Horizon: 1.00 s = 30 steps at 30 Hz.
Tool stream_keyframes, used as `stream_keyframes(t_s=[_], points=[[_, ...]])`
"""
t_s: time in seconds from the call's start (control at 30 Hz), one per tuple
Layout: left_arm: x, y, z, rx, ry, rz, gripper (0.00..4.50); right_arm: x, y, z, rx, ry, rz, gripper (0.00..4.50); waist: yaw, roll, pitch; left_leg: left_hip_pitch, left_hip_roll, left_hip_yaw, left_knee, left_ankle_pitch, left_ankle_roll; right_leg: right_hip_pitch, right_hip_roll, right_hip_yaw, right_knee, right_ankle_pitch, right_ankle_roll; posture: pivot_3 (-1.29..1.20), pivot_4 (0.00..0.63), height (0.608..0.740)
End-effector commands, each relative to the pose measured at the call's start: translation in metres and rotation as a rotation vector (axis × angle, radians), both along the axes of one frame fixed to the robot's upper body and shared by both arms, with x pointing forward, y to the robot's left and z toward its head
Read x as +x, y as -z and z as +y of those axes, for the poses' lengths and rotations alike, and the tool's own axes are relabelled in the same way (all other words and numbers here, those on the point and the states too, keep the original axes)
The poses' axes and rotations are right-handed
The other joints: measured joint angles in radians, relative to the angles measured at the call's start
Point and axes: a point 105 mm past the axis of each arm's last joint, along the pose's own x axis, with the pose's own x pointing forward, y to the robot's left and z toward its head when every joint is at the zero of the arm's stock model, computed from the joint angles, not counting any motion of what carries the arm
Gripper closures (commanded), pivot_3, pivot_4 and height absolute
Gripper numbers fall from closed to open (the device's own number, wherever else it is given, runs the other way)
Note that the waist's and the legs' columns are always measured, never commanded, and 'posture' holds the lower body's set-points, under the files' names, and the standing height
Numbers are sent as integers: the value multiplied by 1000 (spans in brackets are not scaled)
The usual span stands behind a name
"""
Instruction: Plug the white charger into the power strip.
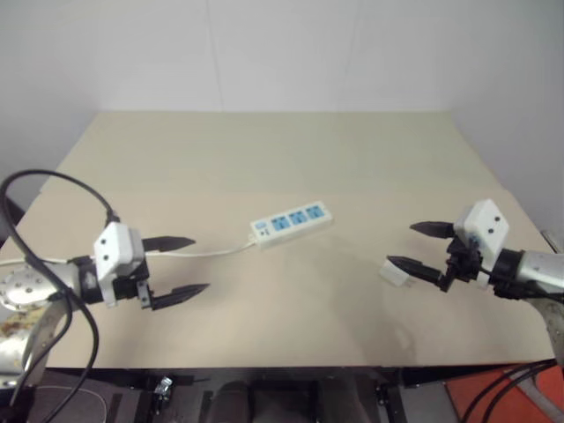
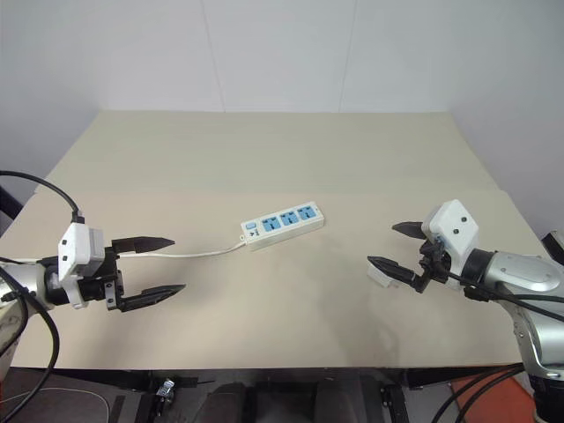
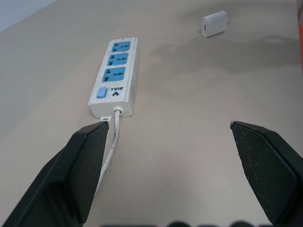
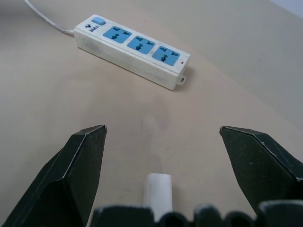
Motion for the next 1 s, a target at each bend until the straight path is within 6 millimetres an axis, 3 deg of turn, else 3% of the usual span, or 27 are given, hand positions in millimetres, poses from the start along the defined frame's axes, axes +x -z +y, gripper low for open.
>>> stream_keyframes(t_s=[0.03,0.37,0.7,0.9,1.0], points=[[-1,-7,-2,1,15,-32,12,-3,-14,0,-21,-14,-59,0,0,0,0,0,0,0,0,0,0,0,0,0,0,0,0,0,150,740],[5,-4,-1,-4,-4,-31,12,-5,-13,1,-20,-17,-56,0,0,0,0,0,0,0,0,0,0,0,0,0,0,0,0,0,150,740],[78,25,-14,31,-135,3,12,-4,-14,7,-9,-28,-67,0,13,0,0,0,-1,0,0,0,0,1,1,0,0,0,0,0,150,740],[115,52,-40,87,-139,82,12,-3,-19,10,-4,-33,-85,0,13,-1,1,-2,-2,0,0,0,0,-1,1,0,0,0,0,0,150,740],[124,65,-49,122,-147,121,585,-3,-21,11,-2,-35,-94,0,10,-1,1,-2,-2,0,0,0,0,-1,1,0,0,1,0,0,150,740]])
